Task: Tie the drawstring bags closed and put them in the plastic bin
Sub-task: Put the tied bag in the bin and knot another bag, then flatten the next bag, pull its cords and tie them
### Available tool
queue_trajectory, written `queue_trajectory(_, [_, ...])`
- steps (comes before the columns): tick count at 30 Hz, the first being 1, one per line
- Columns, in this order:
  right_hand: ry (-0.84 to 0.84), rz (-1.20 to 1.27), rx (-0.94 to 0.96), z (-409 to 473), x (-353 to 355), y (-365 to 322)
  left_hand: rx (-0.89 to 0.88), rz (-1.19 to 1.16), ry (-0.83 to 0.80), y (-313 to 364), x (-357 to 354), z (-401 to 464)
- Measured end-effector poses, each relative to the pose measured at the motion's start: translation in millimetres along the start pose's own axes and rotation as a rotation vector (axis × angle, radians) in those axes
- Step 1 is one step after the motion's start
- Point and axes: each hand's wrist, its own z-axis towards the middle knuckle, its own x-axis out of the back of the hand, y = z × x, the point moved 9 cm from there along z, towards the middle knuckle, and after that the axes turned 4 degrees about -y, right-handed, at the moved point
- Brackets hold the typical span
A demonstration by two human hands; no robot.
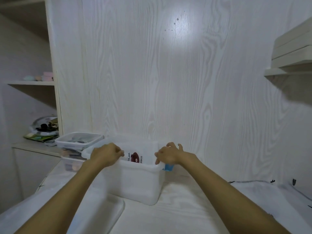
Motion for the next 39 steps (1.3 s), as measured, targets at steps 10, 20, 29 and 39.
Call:
queue_trajectory(10, [0.469, 0.589, 0.131, -98, 36, 87, -0.245, -0.217, 0.402, 123, 50, -73])
queue_trajectory(20, [0.511, 0.380, -0.317, -155, -14, 255, -0.352, -0.446, -0.298, 266, -131, -91])
queue_trajectory(29, [0.196, 0.033, -0.274, -122, -46, 259, -0.357, 0.055, -0.809, 296, -209, -101])
queue_trajectory(39, [-0.218, 0.048, -0.022, -155, -36, 197, -0.610, -0.055, -0.517, 279, -128, -76])
